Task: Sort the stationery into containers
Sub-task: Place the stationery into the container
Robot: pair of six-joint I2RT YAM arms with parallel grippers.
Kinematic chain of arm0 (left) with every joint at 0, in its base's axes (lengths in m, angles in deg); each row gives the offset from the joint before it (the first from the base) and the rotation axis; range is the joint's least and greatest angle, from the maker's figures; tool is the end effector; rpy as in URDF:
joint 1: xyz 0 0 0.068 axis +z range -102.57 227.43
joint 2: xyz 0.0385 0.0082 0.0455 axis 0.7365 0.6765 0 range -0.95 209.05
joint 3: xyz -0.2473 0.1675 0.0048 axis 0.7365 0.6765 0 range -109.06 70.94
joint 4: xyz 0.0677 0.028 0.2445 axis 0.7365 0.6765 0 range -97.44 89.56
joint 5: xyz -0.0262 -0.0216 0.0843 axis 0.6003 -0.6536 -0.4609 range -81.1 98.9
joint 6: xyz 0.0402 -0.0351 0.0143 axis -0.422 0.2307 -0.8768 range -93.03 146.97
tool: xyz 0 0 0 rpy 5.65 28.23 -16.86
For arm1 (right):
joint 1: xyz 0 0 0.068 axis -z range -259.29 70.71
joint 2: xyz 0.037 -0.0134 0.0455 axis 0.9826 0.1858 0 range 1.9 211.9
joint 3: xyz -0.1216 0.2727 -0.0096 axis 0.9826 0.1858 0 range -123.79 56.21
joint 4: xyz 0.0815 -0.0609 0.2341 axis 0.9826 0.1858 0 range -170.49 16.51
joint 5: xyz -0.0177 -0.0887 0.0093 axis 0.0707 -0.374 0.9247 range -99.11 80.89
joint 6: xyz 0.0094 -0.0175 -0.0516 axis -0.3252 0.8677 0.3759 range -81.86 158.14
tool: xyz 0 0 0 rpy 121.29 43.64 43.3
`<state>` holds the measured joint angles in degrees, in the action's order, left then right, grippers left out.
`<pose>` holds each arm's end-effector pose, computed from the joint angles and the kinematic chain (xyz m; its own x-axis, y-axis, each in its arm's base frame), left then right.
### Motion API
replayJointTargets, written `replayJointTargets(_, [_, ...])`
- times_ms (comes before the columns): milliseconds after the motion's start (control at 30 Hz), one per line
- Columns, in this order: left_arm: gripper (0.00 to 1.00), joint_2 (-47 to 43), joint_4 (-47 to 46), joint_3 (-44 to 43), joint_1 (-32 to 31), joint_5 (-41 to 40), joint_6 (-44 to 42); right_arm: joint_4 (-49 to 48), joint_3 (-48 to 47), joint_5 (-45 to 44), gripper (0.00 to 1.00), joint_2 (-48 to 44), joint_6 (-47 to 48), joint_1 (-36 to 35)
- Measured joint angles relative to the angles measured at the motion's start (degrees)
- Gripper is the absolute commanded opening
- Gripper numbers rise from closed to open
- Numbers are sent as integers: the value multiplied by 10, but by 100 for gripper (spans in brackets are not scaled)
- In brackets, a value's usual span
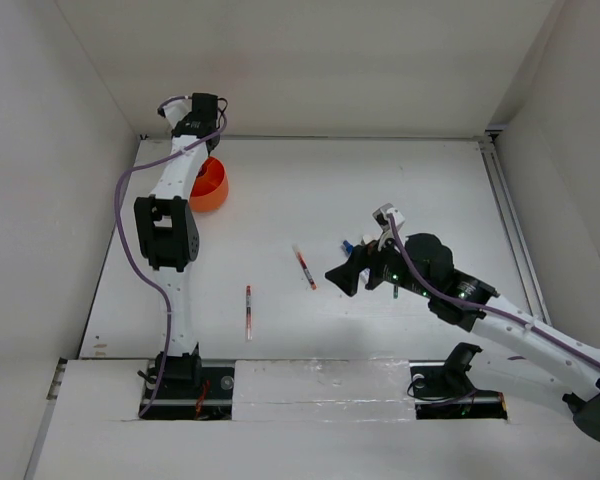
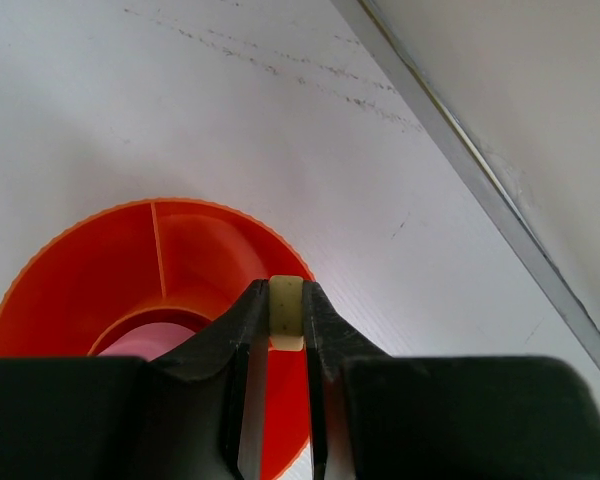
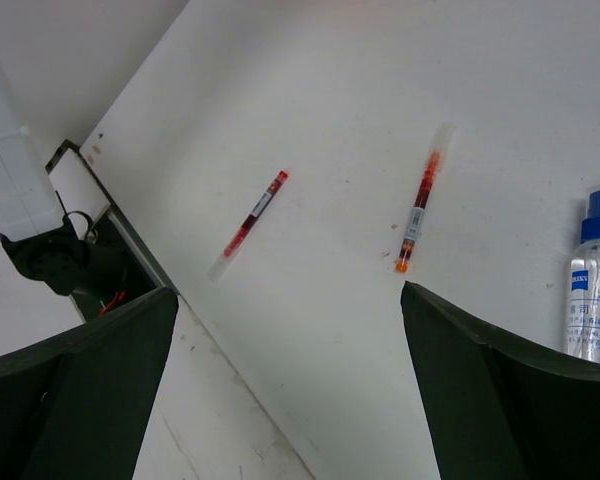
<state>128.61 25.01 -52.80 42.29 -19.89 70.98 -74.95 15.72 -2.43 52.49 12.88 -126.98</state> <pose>0.5317 -0.0297 0.3069 -0.2365 -0.5900 -0.7720 -0.6429 0.6908 -0.3310 0.1233 0.1419 0.3254 -0.5096 0.0697 -0.8576 -0.6551 0.6148 0.4392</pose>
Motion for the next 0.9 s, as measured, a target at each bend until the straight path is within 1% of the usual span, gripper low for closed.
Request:
replayJointTargets(200, [1,6,4,0,0,-5,0,0,2,0,100,-3,0,0])
replayJointTargets(333, [10,8,9,0,0,-13,0,0,2,0,100,-4,0,0])
replayJointTargets(367, [16,8,10,0,0,-15,0,0,2,0,100,-4,0,0])
replayJointTargets(433, [21,8,12,0,0,-17,1,0,2,0,100,-4,0,0])
replayJointTargets(500, [30,8,12,1,0,-18,1,0,2,0,100,-4,0,0])
replayJointTargets(600, [35,8,10,4,-1,-19,2,0,2,0,100,-4,0,0])
replayJointTargets(633, [35,8,10,4,-1,-19,2,0,2,0,100,-4,0,0])
replayJointTargets(700, [39,8,9,5,0,-19,2,0,2,0,100,-4,0,0])
replayJointTargets(767, [39,8,8,5,0,-20,1,0,2,0,100,-4,0,0])
replayJointTargets(900, [46,8,-2,10,0,-17,-2,0,2,0,100,-4,0,0])
